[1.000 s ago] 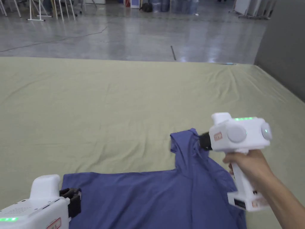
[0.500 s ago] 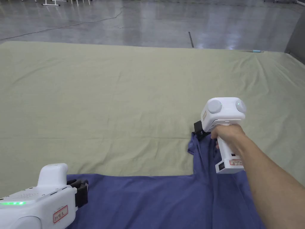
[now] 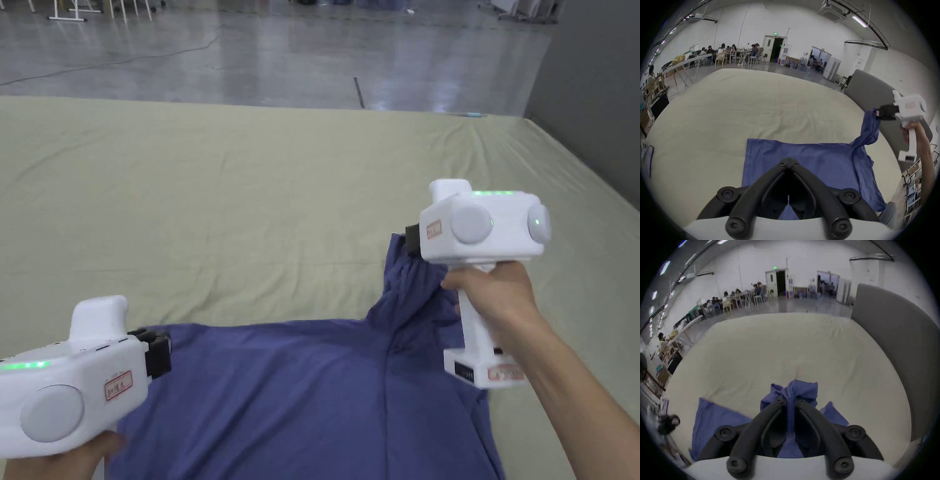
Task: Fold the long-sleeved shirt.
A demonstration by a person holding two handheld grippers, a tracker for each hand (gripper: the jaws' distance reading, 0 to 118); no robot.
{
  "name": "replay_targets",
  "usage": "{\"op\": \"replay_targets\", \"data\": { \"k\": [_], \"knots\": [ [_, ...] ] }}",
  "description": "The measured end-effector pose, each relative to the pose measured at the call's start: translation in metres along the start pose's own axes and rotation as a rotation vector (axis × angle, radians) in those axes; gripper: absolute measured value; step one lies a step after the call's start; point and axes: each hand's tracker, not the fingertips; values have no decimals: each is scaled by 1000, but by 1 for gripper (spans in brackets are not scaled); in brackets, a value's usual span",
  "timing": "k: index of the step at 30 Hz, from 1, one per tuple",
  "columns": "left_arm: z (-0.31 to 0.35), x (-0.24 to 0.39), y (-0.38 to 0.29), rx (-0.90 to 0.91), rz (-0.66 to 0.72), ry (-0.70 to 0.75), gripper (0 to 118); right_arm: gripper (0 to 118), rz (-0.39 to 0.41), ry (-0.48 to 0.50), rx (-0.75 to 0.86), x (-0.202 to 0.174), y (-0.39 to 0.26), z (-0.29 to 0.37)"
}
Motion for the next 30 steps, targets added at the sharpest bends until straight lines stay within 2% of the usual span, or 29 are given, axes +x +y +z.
{"op": "replay_targets", "data": {
  "k": [2,5,7,10,11,12,13,14,15,16,17,18,21,23,24,25,26,30],
  "knots": [
    [17,6,-5,15,-13,-5,0,8,17,-21,16,-8,-43,34],
    [35,10,-13,17,-12,-17,0,8,28,-29,-19,-10,-106,43],
    [47,12,-19,21,-13,-18,0,8,14,-50,-70,-16,-153,40],
    [59,13,-27,18,-21,-22,0,8,13,-19,-193,-21,-206,25],
    [62,14,-29,17,-21,-23,0,13,-7,-30,-230,-24,-218,21],
    [66,14,-30,17,-22,-23,0,22,-12,-29,-237,-24,-225,19],
    [69,15,-31,18,-25,-22,0,39,-10,-25,-232,-23,-232,18],
    [71,15,-32,18,-27,-21,0,47,-2,-29,-226,-23,-233,20],
    [72,16,-33,16,-30,-22,0,47,16,-36,-215,-24,-233,26],
    [72,15,-34,14,-33,-23,0,81,27,-41,-200,-22,-229,35],
    [72,16,-35,14,-35,-21,0,106,23,-28,-181,-18,-224,46],
    [74,16,-35,16,-36,-21,0,114,4,-12,-132,-14,-220,58],
    [78,18,-38,18,-38,-29,0,113,-22,-65,-14,0,-200,100],
    [79,21,-42,17,-42,-36,0,110,-71,-88,31,13,-189,122],
    [79,22,-43,16,-44,-36,0,100,-94,-90,37,19,-186,128],
    [79,23,-46,15,-45,-36,0,58,-106,-95,31,24,-184,131],
    [79,23,-49,17,-44,-35,0,4,-118,-91,20,30,-184,131],
    [74,22,-55,-5,-30,-42,0,2,-117,-80,-45,44,-197,112]
  ]
}}
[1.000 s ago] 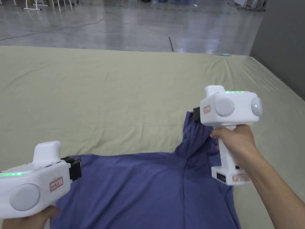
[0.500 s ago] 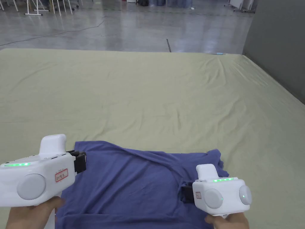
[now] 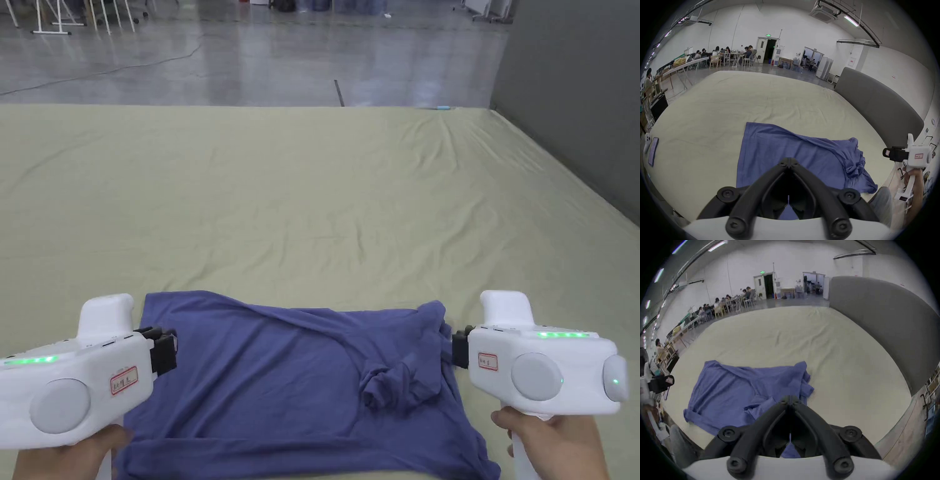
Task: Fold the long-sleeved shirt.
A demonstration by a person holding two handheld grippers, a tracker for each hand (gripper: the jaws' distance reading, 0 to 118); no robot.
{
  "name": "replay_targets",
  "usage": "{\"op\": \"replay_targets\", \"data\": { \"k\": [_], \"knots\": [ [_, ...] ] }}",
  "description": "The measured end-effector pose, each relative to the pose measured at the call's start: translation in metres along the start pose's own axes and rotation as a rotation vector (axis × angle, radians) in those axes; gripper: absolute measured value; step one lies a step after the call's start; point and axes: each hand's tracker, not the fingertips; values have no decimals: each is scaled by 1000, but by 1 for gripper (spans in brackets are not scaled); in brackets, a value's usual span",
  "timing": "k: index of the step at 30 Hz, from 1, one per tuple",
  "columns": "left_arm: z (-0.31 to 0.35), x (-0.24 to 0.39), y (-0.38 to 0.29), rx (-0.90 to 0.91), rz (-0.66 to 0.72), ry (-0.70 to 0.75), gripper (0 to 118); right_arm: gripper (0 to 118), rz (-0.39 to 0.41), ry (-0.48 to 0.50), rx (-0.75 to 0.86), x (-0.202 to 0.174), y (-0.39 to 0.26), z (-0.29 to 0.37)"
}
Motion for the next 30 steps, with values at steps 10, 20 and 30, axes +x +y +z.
{"op": "replay_targets", "data": {
  "k": [10,20,30],
  "knots": [
    [-83,-36,60,-87,23,15,13,2,29,22,-46,-9,15,-37],
    [-263,-111,86,-361,-3,279,113,2,38,46,-108,-26,32,-97],
    [-223,-64,79,-220,-241,233,0,2,81,11,-125,-8,88,-129]
  ]
}}
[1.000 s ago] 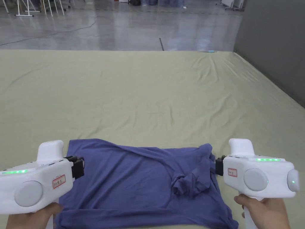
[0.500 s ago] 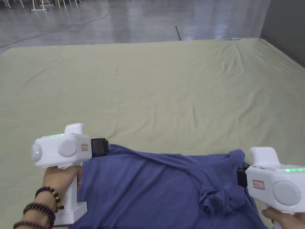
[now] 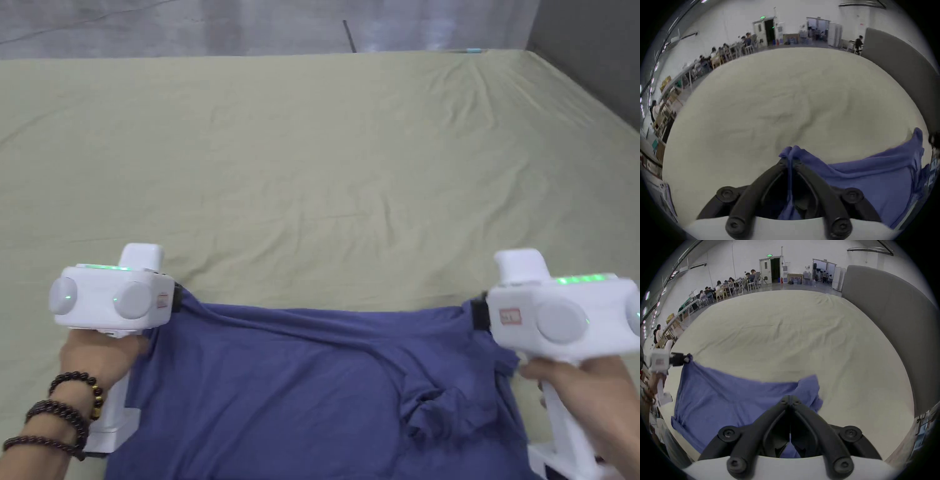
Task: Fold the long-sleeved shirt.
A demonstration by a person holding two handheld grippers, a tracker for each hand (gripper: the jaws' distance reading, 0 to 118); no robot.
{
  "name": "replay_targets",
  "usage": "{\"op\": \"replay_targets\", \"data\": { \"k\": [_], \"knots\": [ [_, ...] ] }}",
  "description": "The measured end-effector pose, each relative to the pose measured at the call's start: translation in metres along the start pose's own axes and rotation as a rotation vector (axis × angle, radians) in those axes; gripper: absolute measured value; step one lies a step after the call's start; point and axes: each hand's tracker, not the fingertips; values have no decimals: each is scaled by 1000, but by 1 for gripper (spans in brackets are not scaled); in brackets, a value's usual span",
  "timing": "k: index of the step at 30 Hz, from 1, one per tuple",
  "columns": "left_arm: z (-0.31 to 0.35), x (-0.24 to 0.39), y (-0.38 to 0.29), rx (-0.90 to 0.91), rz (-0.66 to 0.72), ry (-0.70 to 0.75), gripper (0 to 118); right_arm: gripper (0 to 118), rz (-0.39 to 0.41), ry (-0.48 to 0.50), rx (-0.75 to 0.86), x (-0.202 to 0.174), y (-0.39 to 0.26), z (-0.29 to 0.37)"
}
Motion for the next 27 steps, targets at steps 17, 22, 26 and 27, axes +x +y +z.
{"op": "replay_targets", "data": {
  "k": [17,22,26,27],
  "knots": [
    [47,-10,-7,59,101,-54,0,37,-88,28,-359,19,39,-112],
    [66,-15,-9,77,109,-55,0,13,-55,10,-228,7,39,-76],
    [114,-22,-18,180,123,-78,0,13,-48,73,-115,10,38,-16],
    [128,-23,-22,204,129,-78,0,13,-46,83,-85,11,35,5]
  ]
}}
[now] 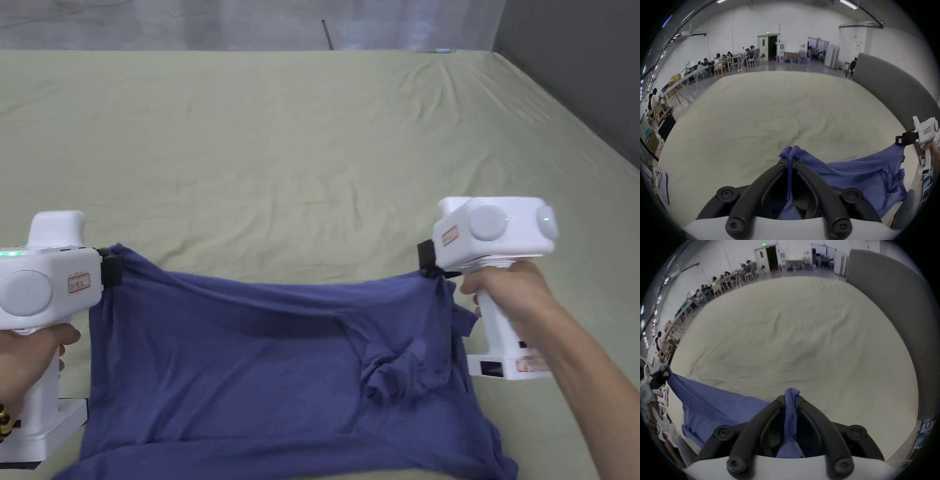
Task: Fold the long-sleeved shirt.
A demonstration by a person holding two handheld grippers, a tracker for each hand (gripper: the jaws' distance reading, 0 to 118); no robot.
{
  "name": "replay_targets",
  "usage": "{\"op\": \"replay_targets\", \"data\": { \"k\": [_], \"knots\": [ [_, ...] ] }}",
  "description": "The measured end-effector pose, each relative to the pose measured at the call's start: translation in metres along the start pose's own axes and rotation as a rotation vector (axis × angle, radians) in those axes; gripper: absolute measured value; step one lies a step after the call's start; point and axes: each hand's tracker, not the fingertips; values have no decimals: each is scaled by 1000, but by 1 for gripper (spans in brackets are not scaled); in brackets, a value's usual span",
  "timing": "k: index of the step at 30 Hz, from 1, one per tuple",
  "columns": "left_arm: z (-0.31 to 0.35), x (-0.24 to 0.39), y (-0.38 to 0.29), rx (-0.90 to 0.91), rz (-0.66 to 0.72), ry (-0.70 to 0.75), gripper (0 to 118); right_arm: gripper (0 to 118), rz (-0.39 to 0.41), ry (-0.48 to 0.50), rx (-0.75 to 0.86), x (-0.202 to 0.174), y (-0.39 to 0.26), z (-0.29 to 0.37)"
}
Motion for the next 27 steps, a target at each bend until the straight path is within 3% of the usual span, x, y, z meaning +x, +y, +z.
{"op": "replay_targets", "data": {
  "k": [6,10,18,20,27],
  "knots": [
    [92,-5,-46,85,32,-8,0,13,17,88,146,-1,-55,97],
    [131,-9,-103,69,80,-14,0,13,36,127,151,-2,-116,130],
    [102,0,-199,-128,114,-75,0,13,114,33,-107,4,-207,65],
    [94,1,-205,-157,96,-39,0,13,136,-23,-109,7,-215,54],
    [85,-1,-207,-162,123,-23,1,13,126,-28,-99,5,-215,50]
  ]
}}
